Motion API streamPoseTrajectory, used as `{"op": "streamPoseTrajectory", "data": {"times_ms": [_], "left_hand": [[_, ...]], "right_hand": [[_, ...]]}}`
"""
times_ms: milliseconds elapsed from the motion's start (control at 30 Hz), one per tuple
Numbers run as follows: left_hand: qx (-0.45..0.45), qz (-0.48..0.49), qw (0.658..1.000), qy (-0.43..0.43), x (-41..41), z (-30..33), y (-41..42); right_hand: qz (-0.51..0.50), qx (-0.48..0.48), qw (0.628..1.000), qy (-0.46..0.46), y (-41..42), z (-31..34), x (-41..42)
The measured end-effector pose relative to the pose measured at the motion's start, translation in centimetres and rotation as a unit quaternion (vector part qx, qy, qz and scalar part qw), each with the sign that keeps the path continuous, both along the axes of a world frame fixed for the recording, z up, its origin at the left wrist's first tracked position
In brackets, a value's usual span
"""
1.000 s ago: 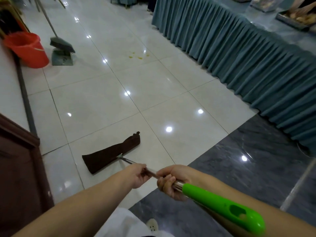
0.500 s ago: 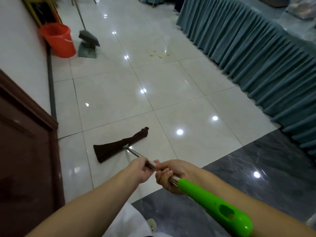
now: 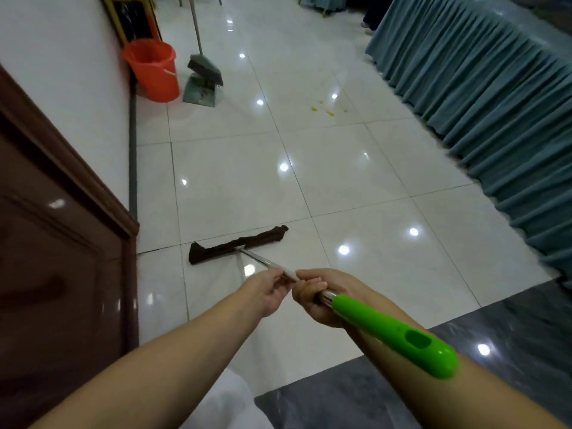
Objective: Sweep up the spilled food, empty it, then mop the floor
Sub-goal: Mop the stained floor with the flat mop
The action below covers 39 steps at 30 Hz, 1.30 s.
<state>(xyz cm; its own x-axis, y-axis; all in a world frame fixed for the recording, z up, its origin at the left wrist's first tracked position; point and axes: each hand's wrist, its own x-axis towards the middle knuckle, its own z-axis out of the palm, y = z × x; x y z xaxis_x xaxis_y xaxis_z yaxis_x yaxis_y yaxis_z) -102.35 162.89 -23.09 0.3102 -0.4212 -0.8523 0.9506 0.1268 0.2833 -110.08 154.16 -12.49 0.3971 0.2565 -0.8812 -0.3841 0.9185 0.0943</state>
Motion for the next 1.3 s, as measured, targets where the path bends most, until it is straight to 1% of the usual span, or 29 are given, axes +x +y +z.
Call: {"op": "streamPoseTrajectory", "data": {"times_ms": [100,200,367,600,800,1033,1300], "left_hand": [[0.011,-0.010,1.000,0.001,5.9,-0.1,0.2],[0.001,-0.030,1.000,0.001,11.4,-0.2,0.4],[0.008,-0.052,0.999,0.011,19.7,-0.3,0.8],[0.013,-0.058,0.998,0.016,28.1,-1.0,-0.8],[0.021,-0.041,0.999,0.021,34.1,-1.3,-3.7],[0.056,-0.051,0.997,0.002,42.7,-1.2,-7.8],[0.042,-0.030,0.999,-0.009,52.5,-0.5,-14.3]], "right_hand": [[-0.012,-0.008,1.000,-0.006,0.5,-0.4,5.6],[-0.019,-0.019,1.000,-0.003,1.2,-1.0,10.7],[-0.011,-0.029,0.999,-0.008,2.3,-1.1,19.1],[-0.021,-0.021,1.000,-0.008,1.2,-1.5,27.4],[-0.029,-0.021,0.999,-0.018,-1.7,-2.2,33.4],[0.025,-0.028,0.999,-0.021,-6.2,-3.2,42.3],[0.035,-0.024,0.998,-0.036,-14.0,-2.4,52.6]]}}
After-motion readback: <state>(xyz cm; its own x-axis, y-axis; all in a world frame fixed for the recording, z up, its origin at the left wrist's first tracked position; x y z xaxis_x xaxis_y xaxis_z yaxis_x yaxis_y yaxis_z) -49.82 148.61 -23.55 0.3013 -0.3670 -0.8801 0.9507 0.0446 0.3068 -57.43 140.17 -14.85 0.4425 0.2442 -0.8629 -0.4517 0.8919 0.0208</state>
